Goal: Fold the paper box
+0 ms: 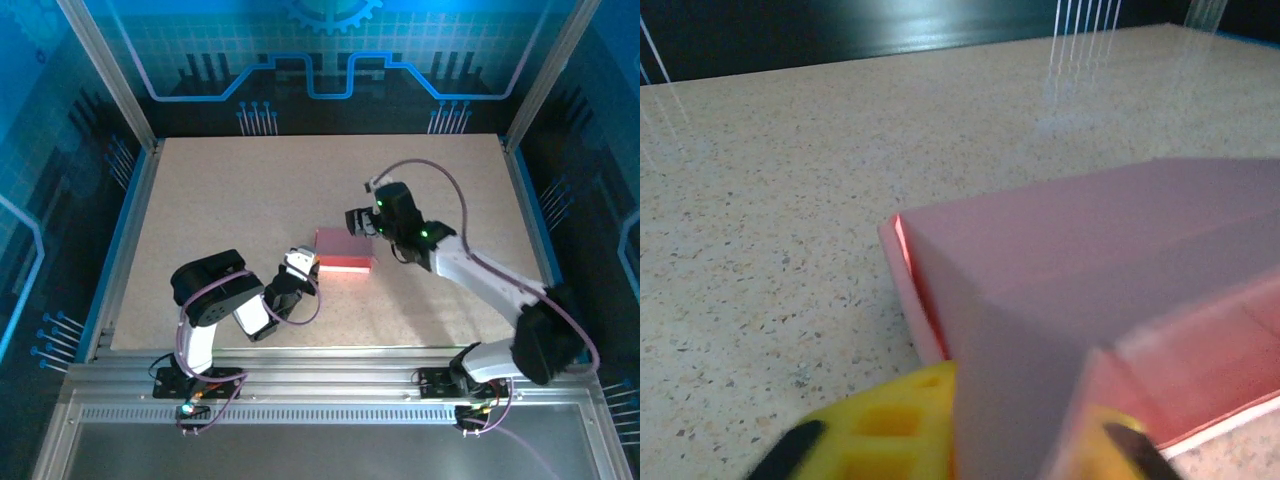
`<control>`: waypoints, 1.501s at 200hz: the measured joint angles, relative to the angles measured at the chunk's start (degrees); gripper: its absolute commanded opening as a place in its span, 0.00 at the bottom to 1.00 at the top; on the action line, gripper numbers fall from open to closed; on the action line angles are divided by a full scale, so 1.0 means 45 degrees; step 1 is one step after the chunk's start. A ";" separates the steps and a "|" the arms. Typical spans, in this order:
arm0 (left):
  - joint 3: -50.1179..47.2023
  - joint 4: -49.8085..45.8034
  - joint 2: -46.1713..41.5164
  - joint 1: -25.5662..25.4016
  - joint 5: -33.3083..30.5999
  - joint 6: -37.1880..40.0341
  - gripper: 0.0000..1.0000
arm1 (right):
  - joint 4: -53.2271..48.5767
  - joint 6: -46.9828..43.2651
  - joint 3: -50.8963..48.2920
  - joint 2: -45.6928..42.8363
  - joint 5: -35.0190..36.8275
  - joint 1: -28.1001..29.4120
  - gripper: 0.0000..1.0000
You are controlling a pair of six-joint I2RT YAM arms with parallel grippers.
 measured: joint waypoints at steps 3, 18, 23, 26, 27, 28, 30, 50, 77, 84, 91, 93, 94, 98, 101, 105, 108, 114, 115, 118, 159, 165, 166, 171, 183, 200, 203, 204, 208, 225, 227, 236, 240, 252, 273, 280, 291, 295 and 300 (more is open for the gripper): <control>-0.0005 0.0005 0.0005 0.0000 -0.0010 -0.0044 0.42 | -0.0063 0.0000 0.0165 0.0267 -0.0136 -0.0039 0.83; -0.0019 0.0044 0.0005 0.0000 0.0019 0.0010 0.60 | -0.0359 0.0005 0.0699 0.1399 -0.0622 -0.0092 0.83; -0.0034 0.0049 0.0005 0.0000 0.0063 0.0024 0.64 | -0.0457 0.0000 0.0787 0.1671 -0.0782 -0.0092 0.83; -0.0039 0.0068 0.0005 0.0000 0.0068 -0.0015 0.67 | -0.0529 0.0005 0.0835 0.1855 -0.0860 -0.0092 0.83; -0.0044 0.0068 0.0005 0.0000 0.0078 0.0019 0.68 | -0.0539 0.0000 0.0845 0.1889 -0.0879 -0.0092 0.83; -0.0049 0.0063 0.0000 0.0000 0.0083 0.0034 0.69 | -0.0554 0.0000 0.0855 0.1933 -0.0899 -0.0092 0.83; -0.0068 0.0058 -0.0005 0.0000 0.0121 -0.0005 0.70 | -0.0622 0.0005 0.0879 0.2040 -0.0962 -0.0092 0.83; -0.0291 0.0039 -0.0170 0.0000 0.0306 -0.0097 0.84 | -0.0976 0.0000 0.1073 0.2817 -0.1311 -0.0102 0.83; -0.0889 -0.0136 -0.0612 -0.0015 0.0816 -0.0087 0.99 | -0.1200 0.0000 0.1209 0.3492 -0.1608 -0.0112 0.83; -0.1098 -0.0155 -0.0777 -0.0019 0.1005 -0.0083 0.99 | -0.1209 0.0000 0.1224 0.3609 -0.1671 -0.0126 0.83; -0.1258 -0.0189 -0.0962 -0.0019 0.1200 -0.0058 0.99 | -0.1229 0.0000 0.1263 0.3721 -0.1729 -0.0131 0.83; -0.1307 -0.0214 -0.1030 -0.0019 0.1277 -0.0024 0.99 | -0.1239 0.0005 0.1277 0.3764 -0.1729 -0.0131 0.83; -0.1345 -0.0233 -0.1083 -0.0019 0.1326 -0.0019 0.99 | -0.1239 0.0000 0.1282 0.3793 -0.1739 -0.0131 0.83; -0.1423 -0.0291 -0.1195 -0.0024 0.1486 -0.0005 0.99 | -0.1243 0.0005 0.1307 0.3852 -0.1758 -0.0131 0.83; -0.1501 -0.0350 -0.1326 -0.0024 0.1622 0.0024 0.99 | -0.1248 0.0005 0.1331 0.3905 -0.1778 -0.0131 0.83; -0.1564 -0.0452 -0.1447 -0.0029 0.1792 0.0029 0.99 | -0.1253 0.0005 0.1355 0.3978 -0.1802 -0.0131 0.83; -0.1613 -0.0539 -0.1569 -0.0029 0.1919 0.0034 0.99 | -0.1248 0.0005 0.1370 0.4031 -0.1812 -0.0131 0.83; -0.1690 -0.0767 -0.1826 -0.0034 0.2200 0.0044 0.99 | -0.1248 0.0005 0.1394 0.4124 -0.1821 -0.0131 0.83; -0.1700 -0.0801 -0.1855 -0.0034 0.2244 0.0044 0.99 | -0.1253 0.0005 0.1394 0.4138 -0.1826 -0.0131 0.83; -0.1729 -0.0957 -0.1987 -0.0039 0.2375 0.0044 0.99 | -0.1253 0.0005 0.1399 0.4177 -0.1836 -0.0131 0.83; -0.1875 -0.3138 -0.4405 -0.0039 0.4303 0.0058 0.99 | -0.1049 0.0015 0.1321 0.4430 -0.1831 -0.0151 0.82; -0.1894 -0.3497 -0.4809 -0.0039 0.4546 0.0063 0.99 | -0.0928 0.0015 0.1258 0.4430 -0.1802 -0.0151 0.82; -0.1894 -0.3585 -0.4901 -0.0039 0.4609 0.0063 0.99 | -0.0913 0.0015 0.1248 0.4430 -0.1802 -0.0151 0.82; -0.1919 -0.3929 -0.5270 -0.0039 0.4833 0.0063 0.99 | -0.0816 0.0019 0.1171 0.4430 -0.1792 -0.0151 0.82; -0.1928 -0.4779 -0.6144 -0.0039 0.5391 0.0068 0.99 | -0.0515 0.0000 0.0967 0.4430 -0.1734 -0.0146 0.82; -0.1933 -0.5999 -0.7378 -0.0034 0.6309 0.0058 0.99 | 0.0024 -0.0019 0.0714 0.4430 -0.1540 -0.0121 0.82; -0.1938 -0.6178 -0.7611 -0.0034 0.6460 0.0053 0.99 | 0.0136 -0.0044 0.0661 0.4430 -0.1496 -0.0121 0.82; -0.1938 -0.6285 -0.7718 -0.0034 0.6523 0.0044 0.99 | 0.0170 -0.0049 0.0651 0.4430 -0.1491 -0.0121 0.81; -0.1938 -0.6538 -0.7985 -0.0034 0.6722 0.0039 0.99 | 0.0316 -0.0053 0.0583 0.4430 -0.1452 -0.0112 0.81; -0.1875 -0.7786 -0.9321 0.0039 0.7373 0.0000 0.99 | 0.0996 -0.0107 0.0306 0.4430 -0.1263 -0.0068 0.81; -0.1841 -0.7990 -0.9476 0.0058 0.7436 -0.0005 0.99 | 0.1088 -0.0107 0.0267 0.4430 -0.1234 -0.0063 0.81; -0.1681 -0.8699 -1.0015 0.0155 0.7582 -0.0024 0.99 | 0.1428 -0.0170 0.0112 0.4430 -0.1093 -0.0019 0.81; -0.1569 -0.9034 -1.0239 0.0248 0.7631 -0.0053 0.99 | 0.1627 -0.0228 0.0019 0.4430 -0.0976 0.0029 0.82; -0.1253 -0.9845 -1.0739 0.0617 0.7781 -0.0189 0.99 | 0.2030 -0.0311 -0.0160 0.4430 -0.0685 0.0141 0.82; -0.0597 -1.1089 -1.1200 0.1394 0.7902 -0.0321 0.96 | 0.2720 -0.0384 -0.0495 0.4425 -0.0447 0.0214 0.82; -0.0364 -1.1458 -1.1249 0.1608 0.7898 -0.0321 0.95 | 0.2900 -0.0384 -0.0597 0.4401 -0.0427 0.0214 0.82; 0.0039 -1.2065 -1.1220 0.1855 0.7883 -0.0325 0.92 | 0.3109 -0.0379 -0.0753 0.4318 -0.0418 0.0214 0.81; 0.0175 -1.2245 -1.1196 0.1914 0.7883 -0.0321 0.91 | 0.3143 -0.0379 -0.0816 0.4279 -0.0427 0.0209 0.81; 0.0384 -1.2473 -1.1108 0.1972 0.7830 -0.0316 0.89 | 0.3157 -0.0374 -0.0865 0.4226 -0.0437 0.0214 0.81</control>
